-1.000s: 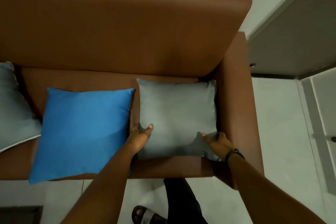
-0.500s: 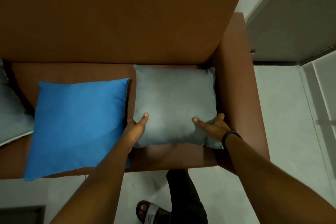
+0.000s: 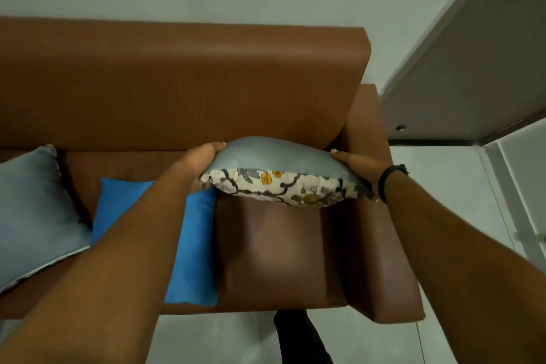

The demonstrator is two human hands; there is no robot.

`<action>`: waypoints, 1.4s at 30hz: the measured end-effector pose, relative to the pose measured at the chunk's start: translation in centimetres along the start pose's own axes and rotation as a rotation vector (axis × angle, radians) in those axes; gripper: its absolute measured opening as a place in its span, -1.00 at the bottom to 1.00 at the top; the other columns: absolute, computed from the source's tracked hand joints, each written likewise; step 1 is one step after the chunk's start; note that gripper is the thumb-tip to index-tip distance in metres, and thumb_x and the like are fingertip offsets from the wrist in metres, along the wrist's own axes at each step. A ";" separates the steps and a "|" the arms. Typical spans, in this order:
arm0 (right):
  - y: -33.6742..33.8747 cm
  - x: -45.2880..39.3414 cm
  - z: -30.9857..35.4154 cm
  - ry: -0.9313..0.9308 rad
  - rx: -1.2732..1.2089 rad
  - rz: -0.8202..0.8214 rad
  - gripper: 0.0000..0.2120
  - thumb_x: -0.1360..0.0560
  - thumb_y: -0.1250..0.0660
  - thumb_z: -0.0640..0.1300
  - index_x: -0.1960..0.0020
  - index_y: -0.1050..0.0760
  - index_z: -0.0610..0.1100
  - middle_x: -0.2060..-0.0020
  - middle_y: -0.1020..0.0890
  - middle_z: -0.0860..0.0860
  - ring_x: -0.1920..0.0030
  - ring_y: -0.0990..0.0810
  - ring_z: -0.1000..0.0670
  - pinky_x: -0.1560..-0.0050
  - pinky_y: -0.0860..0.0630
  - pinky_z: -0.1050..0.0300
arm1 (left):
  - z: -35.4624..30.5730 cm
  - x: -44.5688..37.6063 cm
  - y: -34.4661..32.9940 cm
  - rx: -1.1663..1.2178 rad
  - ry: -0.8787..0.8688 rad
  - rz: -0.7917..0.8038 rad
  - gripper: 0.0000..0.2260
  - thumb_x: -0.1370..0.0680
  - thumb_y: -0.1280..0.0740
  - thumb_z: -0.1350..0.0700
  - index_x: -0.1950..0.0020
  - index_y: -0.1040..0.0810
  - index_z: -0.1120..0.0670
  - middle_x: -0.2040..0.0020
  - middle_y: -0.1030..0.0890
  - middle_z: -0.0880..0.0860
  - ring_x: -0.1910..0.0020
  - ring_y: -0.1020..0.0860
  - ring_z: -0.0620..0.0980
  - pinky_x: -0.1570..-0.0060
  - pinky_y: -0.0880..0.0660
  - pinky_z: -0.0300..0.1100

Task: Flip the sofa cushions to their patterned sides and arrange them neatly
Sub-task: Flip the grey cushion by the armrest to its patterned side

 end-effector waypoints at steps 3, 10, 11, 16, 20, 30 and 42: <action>1.5 -0.3 3.3 -0.036 -0.060 0.090 -0.50 -0.59 -0.41 0.17 -0.37 -0.58 -0.15 -0.03 -0.74 -0.13 0.05 -0.72 -0.18 -0.11 -0.67 -0.11 | -3.3 -0.3 1.2 -0.007 0.100 0.049 -0.70 -0.64 -0.22 -0.09 0.11 -0.52 0.09 0.49 -0.52 -0.01 0.63 -0.44 -0.09 0.73 -0.21 -0.37; 1.6 -3.9 8.0 0.027 -0.253 0.086 -0.35 -0.35 -0.49 0.44 -0.23 -0.59 0.01 -0.13 -0.72 -0.13 0.01 -0.75 -0.20 0.37 -0.66 0.08 | -8.3 -3.6 -0.2 0.056 -0.034 0.062 -0.35 -0.44 -0.30 -0.50 -0.20 -0.58 0.02 -0.04 -0.64 0.07 0.15 -0.51 -0.02 0.35 -0.45 -0.20; 0.8 -4.7 8.1 0.050 -0.191 0.090 -0.32 -0.30 -0.53 0.43 -0.26 -0.59 0.04 -0.18 -0.69 -0.08 -0.04 -0.70 -0.15 0.28 -0.65 0.11 | -8.4 -4.2 -1.1 -0.003 -0.073 0.066 -0.37 -0.43 -0.37 -0.46 -0.24 -0.59 0.00 -0.13 -0.66 0.05 0.15 -0.52 -0.04 0.32 -0.44 -0.20; 0.6 -9.8 8.2 0.300 0.006 -0.229 -0.46 -0.32 -0.63 0.26 -0.16 -0.66 -0.04 -0.02 -0.74 0.04 -0.03 -0.70 -0.03 0.08 -0.63 0.07 | -7.6 -7.7 -2.3 -0.091 -0.309 -0.204 -0.39 -0.31 -0.65 -0.18 -0.27 -0.59 0.00 -0.23 -0.68 0.02 -0.14 -0.68 0.05 -0.22 -0.61 0.08; 1.5 -11.6 8.2 0.371 0.122 -0.508 -0.47 -0.40 -0.47 0.40 0.05 -0.59 -0.08 0.12 -0.66 -0.04 0.07 -0.66 -0.10 0.10 -0.58 0.04 | -6.8 -9.2 -3.0 -0.053 -0.373 -0.275 -0.38 -0.36 -0.57 -0.28 -0.32 -0.59 -0.01 -0.15 -0.71 -0.03 -0.06 -0.70 0.01 -0.17 -0.62 0.00; 1.3 -12.9 9.2 0.300 0.161 -0.501 -0.28 -0.45 -0.40 0.42 -0.29 -0.60 -0.16 -0.17 -0.69 -0.15 -0.18 -0.66 -0.21 -0.07 -0.57 0.02 | -8.0 -10.7 -2.6 -0.296 -0.342 -0.395 -0.16 -0.49 -0.35 -0.40 -0.60 -0.28 0.07 -0.49 -0.51 0.15 -0.44 -0.49 0.24 -0.38 -0.44 0.04; -10.6 -4.6 2.0 1.027 0.905 -0.450 -0.27 -0.58 -0.32 0.19 -0.62 -0.20 -0.13 -0.62 -0.24 -0.16 -0.64 -0.16 -0.22 -0.52 -0.16 -0.33 | -1.4 -5.6 -9.3 -1.227 -1.286 -0.509 -0.12 -0.60 -0.27 -0.28 -0.71 0.03 0.17 -0.70 -0.04 0.17 -0.68 -0.02 0.18 -0.55 0.02 0.15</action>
Point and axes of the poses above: each hand's wrist, its own x-axis away from the middle knuckle, its own y-axis out of the back of the hand, z = x × y, the point moved 5 cm from there along -x, towards the middle knuckle
